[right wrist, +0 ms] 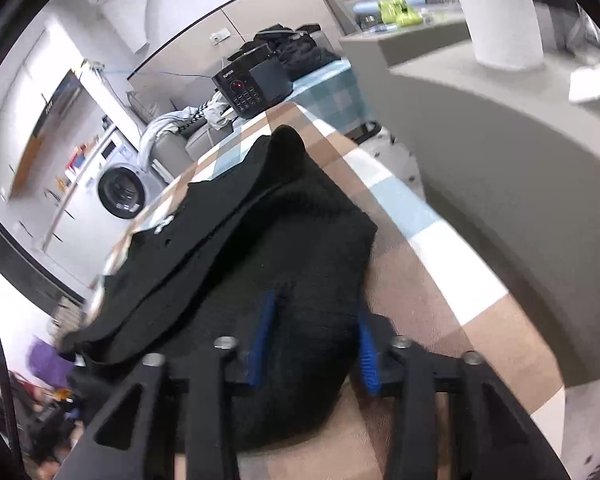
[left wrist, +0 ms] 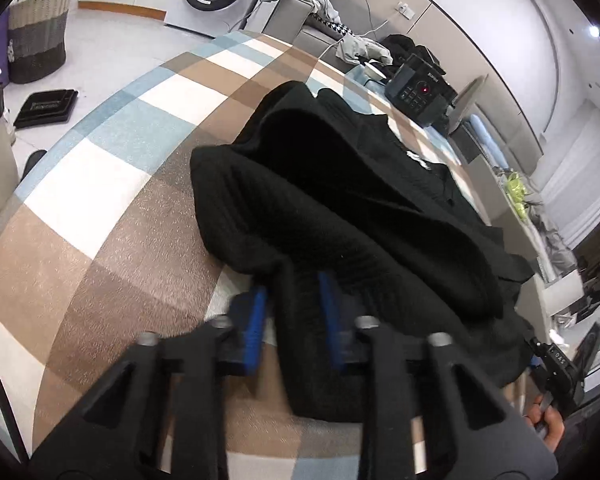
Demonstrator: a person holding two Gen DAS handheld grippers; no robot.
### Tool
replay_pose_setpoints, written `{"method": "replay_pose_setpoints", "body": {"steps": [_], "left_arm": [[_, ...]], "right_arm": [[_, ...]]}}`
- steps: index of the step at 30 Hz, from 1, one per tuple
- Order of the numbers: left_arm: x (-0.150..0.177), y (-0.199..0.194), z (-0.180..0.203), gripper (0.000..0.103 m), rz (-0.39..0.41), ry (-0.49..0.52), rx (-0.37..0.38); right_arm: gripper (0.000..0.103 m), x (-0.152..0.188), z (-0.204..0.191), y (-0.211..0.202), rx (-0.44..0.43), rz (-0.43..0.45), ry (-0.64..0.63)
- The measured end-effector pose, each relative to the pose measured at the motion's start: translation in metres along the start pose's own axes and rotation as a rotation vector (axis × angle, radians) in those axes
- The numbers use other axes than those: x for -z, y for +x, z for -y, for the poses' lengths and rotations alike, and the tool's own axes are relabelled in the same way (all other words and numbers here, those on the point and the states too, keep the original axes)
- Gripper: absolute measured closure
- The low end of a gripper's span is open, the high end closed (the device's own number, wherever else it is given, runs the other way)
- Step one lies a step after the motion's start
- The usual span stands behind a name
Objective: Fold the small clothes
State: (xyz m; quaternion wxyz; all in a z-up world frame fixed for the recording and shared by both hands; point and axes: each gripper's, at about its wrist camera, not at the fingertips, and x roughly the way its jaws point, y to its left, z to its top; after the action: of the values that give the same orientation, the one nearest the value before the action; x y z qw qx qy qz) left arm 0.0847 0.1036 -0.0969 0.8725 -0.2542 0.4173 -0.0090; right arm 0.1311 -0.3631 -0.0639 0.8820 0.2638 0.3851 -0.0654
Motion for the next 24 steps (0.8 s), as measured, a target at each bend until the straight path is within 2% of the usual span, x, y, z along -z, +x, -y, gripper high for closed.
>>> {"method": "replay_pose_setpoints", "body": {"steps": [1,4,19,21,22,24], "left_arm": [[0.0,0.002,0.0,0.097,0.0,0.002,-0.009],[0.002,-0.003,-0.006,0.098,-0.003,0.003,-0.006],[0.044,-0.06,-0.036,0.098,0.012,-0.008,-0.002],[0.046,-0.062,-0.038,0.097,0.008,-0.021,-0.002],[0.046,-0.062,-0.039,0.095,0.0,-0.025,-0.018],[0.044,-0.064,-0.042,0.086,-0.009,-0.045,-0.037]], "right_arm": [[0.08,0.001,-0.003,0.001,0.004,-0.006,-0.015],[0.083,0.006,-0.005,0.002,0.014,-0.023,-0.03],[0.084,0.04,0.005,-0.041,0.0,-0.04,-0.024],[0.081,0.038,0.006,-0.04,0.009,-0.049,-0.006],[0.075,0.035,0.008,-0.04,0.005,-0.047,0.01],[0.068,0.029,0.013,-0.046,0.012,-0.025,0.025]]}}
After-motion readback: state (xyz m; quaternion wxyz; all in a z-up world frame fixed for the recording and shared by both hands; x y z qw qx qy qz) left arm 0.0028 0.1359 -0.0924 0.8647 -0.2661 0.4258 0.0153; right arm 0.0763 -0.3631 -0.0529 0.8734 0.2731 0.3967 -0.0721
